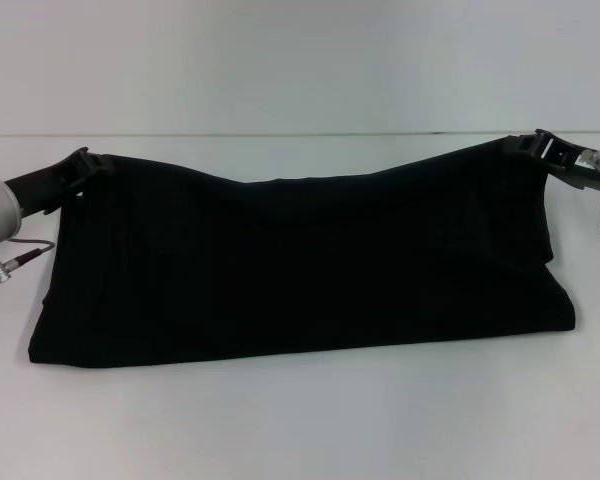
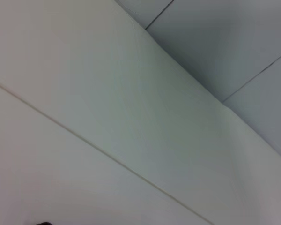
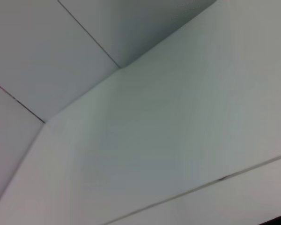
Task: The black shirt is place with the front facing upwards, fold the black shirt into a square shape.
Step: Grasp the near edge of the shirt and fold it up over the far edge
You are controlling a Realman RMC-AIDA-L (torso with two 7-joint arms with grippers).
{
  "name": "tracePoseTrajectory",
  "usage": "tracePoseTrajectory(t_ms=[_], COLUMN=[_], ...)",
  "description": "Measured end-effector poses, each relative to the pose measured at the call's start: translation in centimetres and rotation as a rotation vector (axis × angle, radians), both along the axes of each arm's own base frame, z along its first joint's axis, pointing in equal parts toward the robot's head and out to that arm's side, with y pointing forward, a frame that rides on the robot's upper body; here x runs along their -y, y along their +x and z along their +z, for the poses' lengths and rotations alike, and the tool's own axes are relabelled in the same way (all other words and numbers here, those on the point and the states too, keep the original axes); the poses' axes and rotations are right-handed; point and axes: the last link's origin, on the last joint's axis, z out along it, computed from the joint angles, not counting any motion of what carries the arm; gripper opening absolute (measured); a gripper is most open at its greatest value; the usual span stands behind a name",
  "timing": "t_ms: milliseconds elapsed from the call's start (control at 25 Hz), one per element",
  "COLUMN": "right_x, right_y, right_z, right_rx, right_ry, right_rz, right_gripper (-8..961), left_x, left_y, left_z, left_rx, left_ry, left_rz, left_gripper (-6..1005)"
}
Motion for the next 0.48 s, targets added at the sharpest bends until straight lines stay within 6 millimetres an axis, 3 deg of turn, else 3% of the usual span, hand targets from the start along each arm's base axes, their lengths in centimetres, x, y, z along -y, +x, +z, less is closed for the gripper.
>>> tracePoseTrajectory(t_ms=[280,480], right_x=[-0.5,-0.7], right_y=[0.3,0.0], right_z=[-0.3,-0.6], right_rx=[0.054,0.089], right_ry=[0.034,0.04], right_rz=[-0.031,0.0], right_gripper=[57,217], left_x=[-0.7,-0.9], left_y=[-0.3,-0.2], left_z=[-0.4,-1.2], left_rx=[-0.04,-0.077], left_ry=[0.086,0.121], left_rz=[0.055,0.038], left_gripper=[121,139])
